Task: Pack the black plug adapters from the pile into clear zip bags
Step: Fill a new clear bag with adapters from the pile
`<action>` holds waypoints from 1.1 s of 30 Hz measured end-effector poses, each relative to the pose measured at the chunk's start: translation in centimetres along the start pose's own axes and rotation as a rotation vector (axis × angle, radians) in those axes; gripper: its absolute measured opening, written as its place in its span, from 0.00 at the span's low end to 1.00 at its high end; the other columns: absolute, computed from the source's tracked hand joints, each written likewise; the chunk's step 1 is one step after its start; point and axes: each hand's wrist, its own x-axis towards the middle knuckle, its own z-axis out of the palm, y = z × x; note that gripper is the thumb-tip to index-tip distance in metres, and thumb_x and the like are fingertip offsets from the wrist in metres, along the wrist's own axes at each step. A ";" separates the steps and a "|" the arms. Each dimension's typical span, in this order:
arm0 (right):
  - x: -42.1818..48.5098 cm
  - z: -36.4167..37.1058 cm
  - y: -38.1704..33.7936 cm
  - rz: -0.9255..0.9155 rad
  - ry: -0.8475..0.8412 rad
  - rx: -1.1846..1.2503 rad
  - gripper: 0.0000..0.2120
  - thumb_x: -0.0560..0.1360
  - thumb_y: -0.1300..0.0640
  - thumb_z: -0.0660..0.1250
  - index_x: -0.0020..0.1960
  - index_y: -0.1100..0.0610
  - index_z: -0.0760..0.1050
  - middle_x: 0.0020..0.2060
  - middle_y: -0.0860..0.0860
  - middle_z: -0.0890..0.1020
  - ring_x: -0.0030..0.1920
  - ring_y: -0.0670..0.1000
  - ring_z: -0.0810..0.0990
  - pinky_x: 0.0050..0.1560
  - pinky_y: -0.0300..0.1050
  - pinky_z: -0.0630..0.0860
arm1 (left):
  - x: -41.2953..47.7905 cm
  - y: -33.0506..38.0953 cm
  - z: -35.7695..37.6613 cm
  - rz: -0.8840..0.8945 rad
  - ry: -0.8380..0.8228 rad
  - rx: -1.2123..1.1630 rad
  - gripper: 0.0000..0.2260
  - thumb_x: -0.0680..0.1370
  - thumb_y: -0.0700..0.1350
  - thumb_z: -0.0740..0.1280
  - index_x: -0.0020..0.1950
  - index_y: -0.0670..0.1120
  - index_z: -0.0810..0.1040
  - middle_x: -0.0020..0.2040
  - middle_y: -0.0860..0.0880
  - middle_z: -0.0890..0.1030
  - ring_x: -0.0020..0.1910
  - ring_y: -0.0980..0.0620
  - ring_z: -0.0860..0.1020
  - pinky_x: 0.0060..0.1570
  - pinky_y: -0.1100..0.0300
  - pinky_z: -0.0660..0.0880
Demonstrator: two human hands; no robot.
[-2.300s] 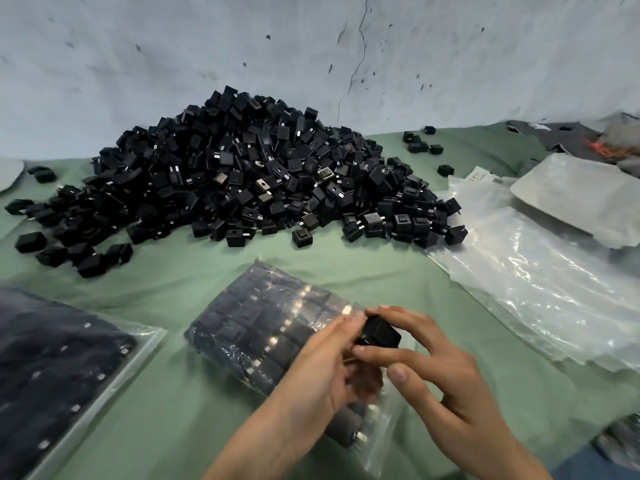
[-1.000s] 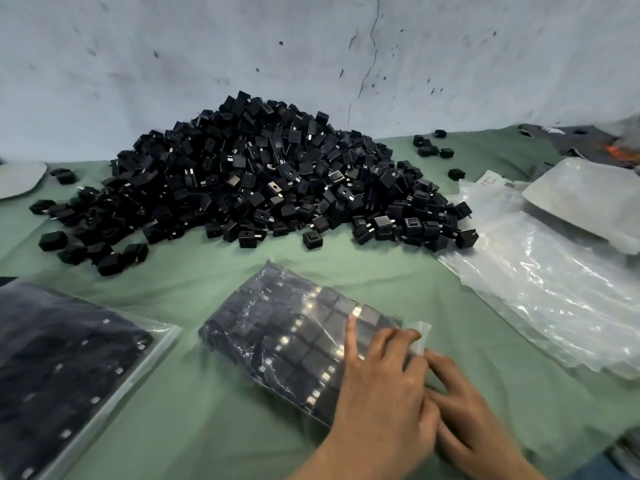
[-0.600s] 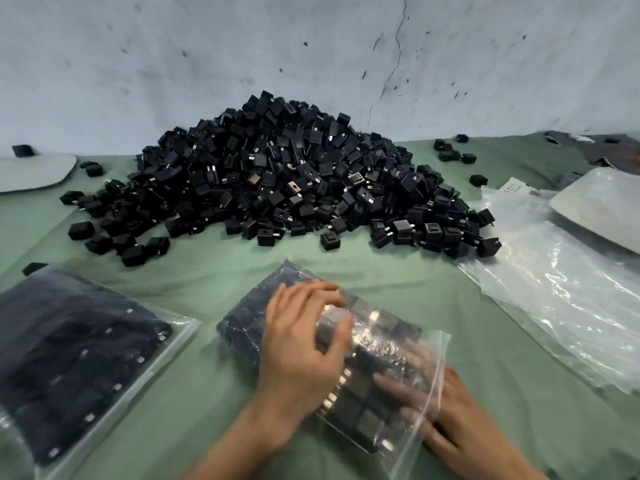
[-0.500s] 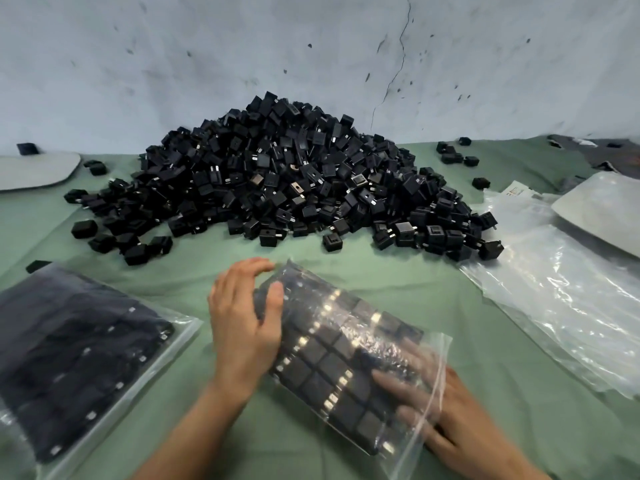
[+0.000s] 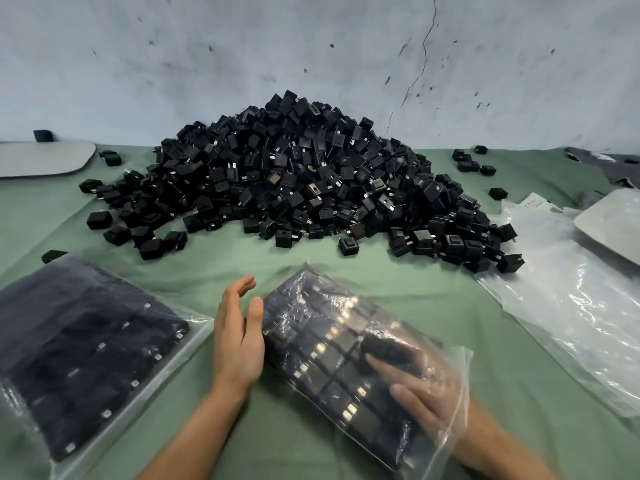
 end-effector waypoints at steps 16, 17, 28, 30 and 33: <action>6.4 0.3 -3.7 0.192 -0.382 -0.316 0.26 0.69 0.29 0.23 0.67 0.25 0.30 0.74 0.41 0.34 0.74 0.47 0.34 0.74 0.65 0.44 | 0.2 -0.9 -0.1 -0.022 -0.004 -0.035 0.15 0.77 0.62 0.53 0.61 0.62 0.69 0.55 0.62 0.77 0.56 0.65 0.74 0.52 0.69 0.67; 6.4 0.6 -3.5 0.204 -0.380 -0.303 0.26 0.68 0.28 0.23 0.66 0.24 0.30 0.73 0.40 0.31 0.74 0.47 0.31 0.74 0.65 0.40 | 0.2 -0.9 0.0 -0.021 -0.007 -0.035 0.16 0.77 0.62 0.53 0.62 0.61 0.69 0.55 0.62 0.77 0.56 0.65 0.74 0.52 0.69 0.67; 6.4 -1.2 -4.0 0.127 -0.467 -0.217 0.21 0.76 0.33 0.33 0.68 0.25 0.32 0.72 0.38 0.29 0.71 0.37 0.28 0.66 0.38 0.22 | 0.2 -0.8 0.0 -0.031 -0.013 -0.031 0.16 0.76 0.62 0.53 0.61 0.61 0.70 0.54 0.61 0.77 0.55 0.64 0.74 0.52 0.69 0.67; 6.1 -1.7 -3.9 0.086 -0.495 -0.266 0.23 0.76 0.34 0.31 0.68 0.31 0.26 0.69 0.35 0.25 0.69 0.35 0.26 0.63 0.31 0.21 | 0.1 -0.8 0.0 -0.043 -0.015 -0.032 0.17 0.76 0.63 0.52 0.61 0.62 0.70 0.54 0.61 0.78 0.56 0.64 0.74 0.53 0.67 0.68; 6.7 -1.5 -3.9 0.133 -0.518 -0.253 0.26 0.77 0.36 0.36 0.71 0.38 0.27 0.67 0.33 0.26 0.70 0.35 0.27 0.70 0.37 0.28 | 0.1 -0.8 0.0 -0.055 -0.020 -0.036 0.17 0.76 0.63 0.52 0.60 0.62 0.70 0.54 0.60 0.78 0.56 0.63 0.74 0.54 0.64 0.68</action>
